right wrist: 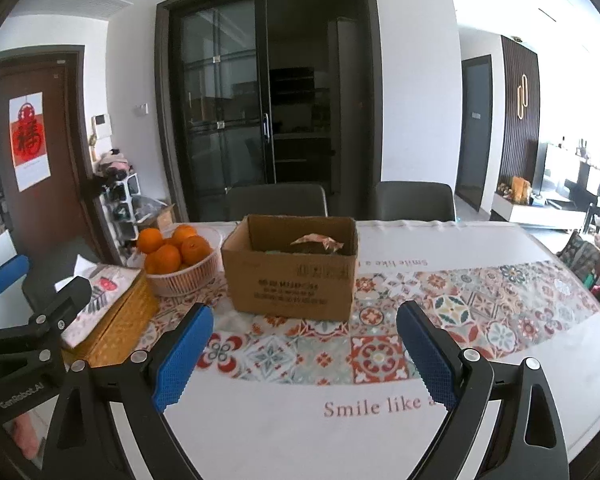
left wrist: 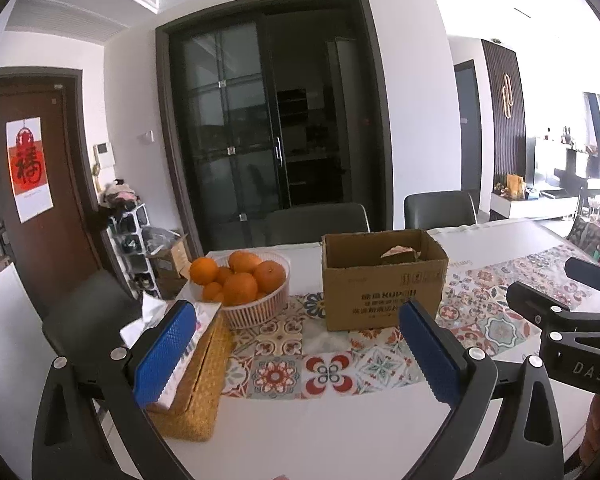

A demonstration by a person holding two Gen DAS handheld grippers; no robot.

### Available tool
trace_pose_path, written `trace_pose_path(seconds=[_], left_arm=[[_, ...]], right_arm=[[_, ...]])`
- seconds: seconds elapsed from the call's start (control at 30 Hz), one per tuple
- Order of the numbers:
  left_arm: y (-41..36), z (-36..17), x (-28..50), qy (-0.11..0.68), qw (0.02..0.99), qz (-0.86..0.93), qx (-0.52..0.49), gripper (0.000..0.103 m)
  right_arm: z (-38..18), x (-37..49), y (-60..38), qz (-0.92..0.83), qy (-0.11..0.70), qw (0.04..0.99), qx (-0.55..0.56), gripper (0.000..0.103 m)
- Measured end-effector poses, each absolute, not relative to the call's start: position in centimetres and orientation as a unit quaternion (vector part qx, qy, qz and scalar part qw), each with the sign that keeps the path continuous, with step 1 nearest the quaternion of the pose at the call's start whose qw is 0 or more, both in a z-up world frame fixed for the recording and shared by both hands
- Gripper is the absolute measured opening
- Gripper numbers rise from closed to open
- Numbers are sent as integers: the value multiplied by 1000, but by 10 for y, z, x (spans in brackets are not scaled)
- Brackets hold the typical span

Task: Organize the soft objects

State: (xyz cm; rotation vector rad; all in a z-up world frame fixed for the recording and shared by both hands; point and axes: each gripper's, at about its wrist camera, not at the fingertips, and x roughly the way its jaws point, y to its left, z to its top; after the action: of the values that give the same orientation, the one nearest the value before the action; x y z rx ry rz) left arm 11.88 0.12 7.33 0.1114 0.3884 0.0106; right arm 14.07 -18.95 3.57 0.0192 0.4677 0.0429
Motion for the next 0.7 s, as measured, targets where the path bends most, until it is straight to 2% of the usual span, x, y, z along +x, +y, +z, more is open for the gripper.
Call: trace_pose_path(seconds=[0.7], left_arm=[[1,72,77,186,981,-7,53,103]], right_arm=[[34,89,-190,8,216,976,19,94]])
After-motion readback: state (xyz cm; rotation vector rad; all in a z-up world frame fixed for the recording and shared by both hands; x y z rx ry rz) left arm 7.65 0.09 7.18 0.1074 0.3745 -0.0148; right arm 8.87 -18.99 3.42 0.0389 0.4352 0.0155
